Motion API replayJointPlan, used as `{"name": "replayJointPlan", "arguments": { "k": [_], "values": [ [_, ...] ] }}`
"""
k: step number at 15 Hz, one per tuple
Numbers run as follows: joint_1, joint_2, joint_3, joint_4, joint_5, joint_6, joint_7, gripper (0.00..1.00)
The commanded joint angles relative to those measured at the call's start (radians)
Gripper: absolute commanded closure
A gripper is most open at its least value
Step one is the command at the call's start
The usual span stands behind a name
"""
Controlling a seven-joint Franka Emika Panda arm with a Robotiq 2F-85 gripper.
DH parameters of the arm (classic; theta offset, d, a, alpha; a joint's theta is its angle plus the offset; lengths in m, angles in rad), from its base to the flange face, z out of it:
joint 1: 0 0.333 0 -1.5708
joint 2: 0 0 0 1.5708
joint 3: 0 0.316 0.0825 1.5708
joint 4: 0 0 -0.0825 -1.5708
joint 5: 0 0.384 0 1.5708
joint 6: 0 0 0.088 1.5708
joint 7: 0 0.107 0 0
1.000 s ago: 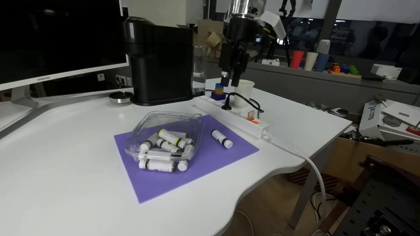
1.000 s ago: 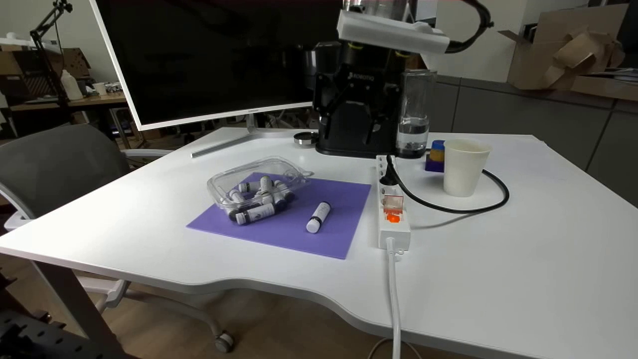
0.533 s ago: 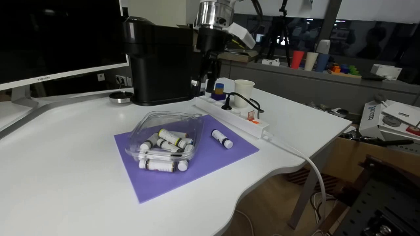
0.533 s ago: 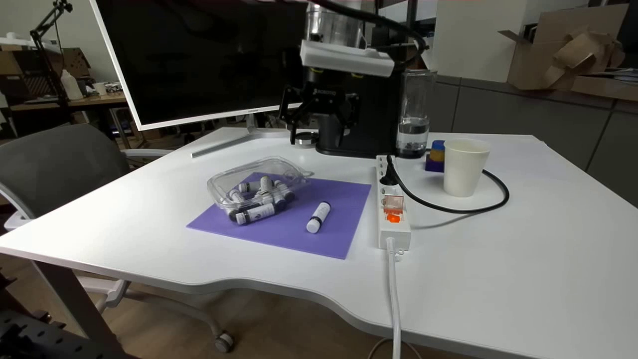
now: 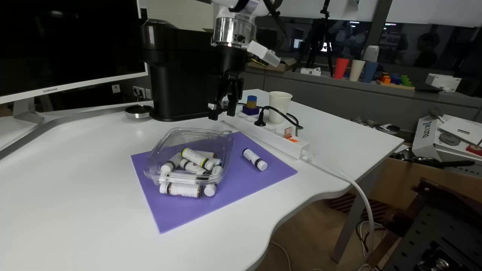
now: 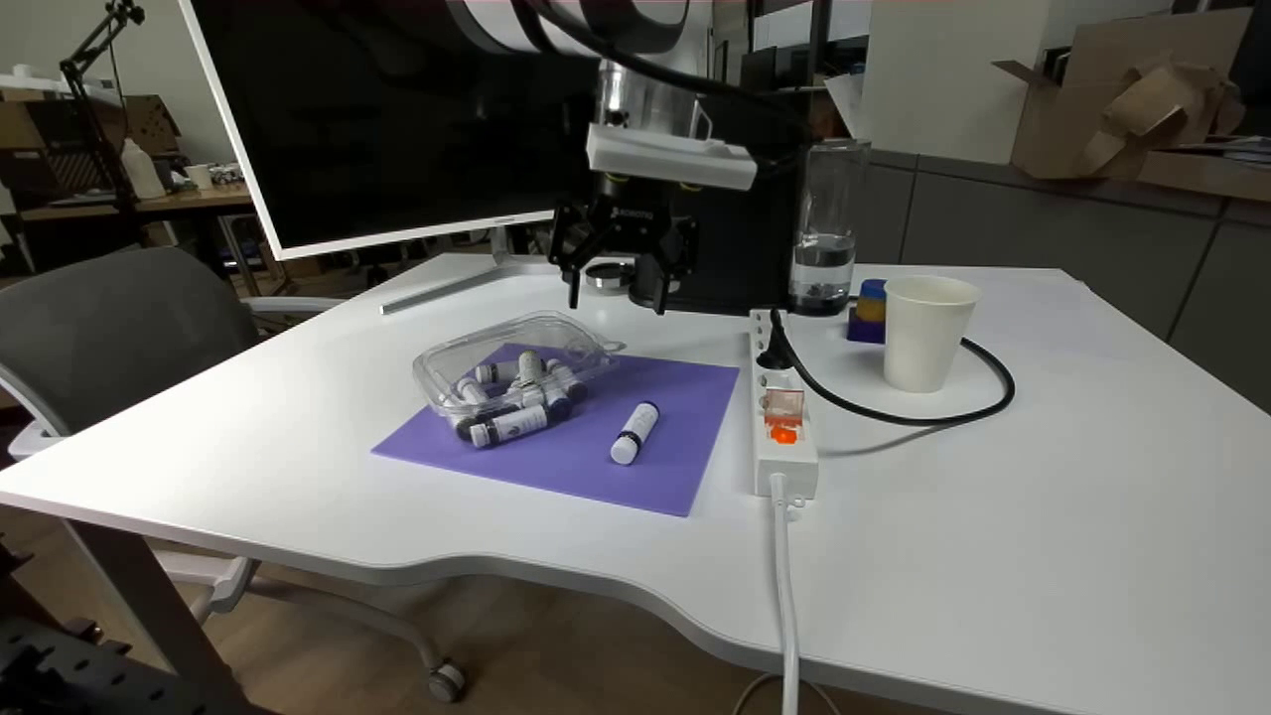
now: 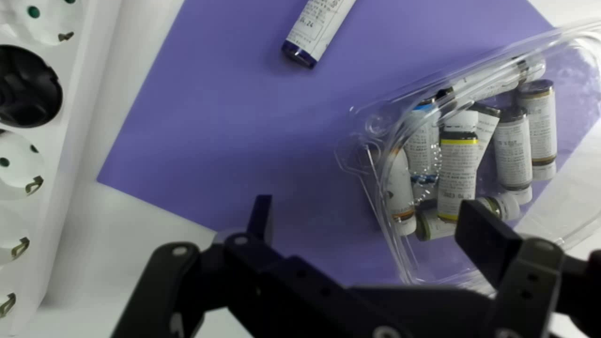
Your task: Turn on the switch of the adapter then open the lid of the bowl
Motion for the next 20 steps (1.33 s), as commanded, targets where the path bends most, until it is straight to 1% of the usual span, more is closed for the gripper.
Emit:
{"name": "replayJointPlan", "arguments": {
  "k": [1, 3, 6, 10, 13, 16, 20],
  "values": [
    [-0.017, 0.027, 0.007, 0.018, -0.019, -0.029, 0.009, 0.0],
    [-0.034, 0.059, 0.024, 0.042, -0.001, -0.074, -0.023, 0.0],
    [-0.047, 0.103, 0.037, 0.076, 0.006, -0.136, -0.039, 0.0],
    [-0.054, 0.127, 0.052, 0.103, 0.007, -0.166, -0.058, 0.0],
    [-0.055, 0.122, 0.062, 0.112, 0.008, -0.179, -0.075, 0.0],
    [-0.055, 0.11, 0.07, 0.117, 0.012, -0.215, -0.094, 0.0],
    [-0.055, 0.089, 0.067, 0.133, 0.024, -0.321, -0.087, 0.0]
  ]
}}
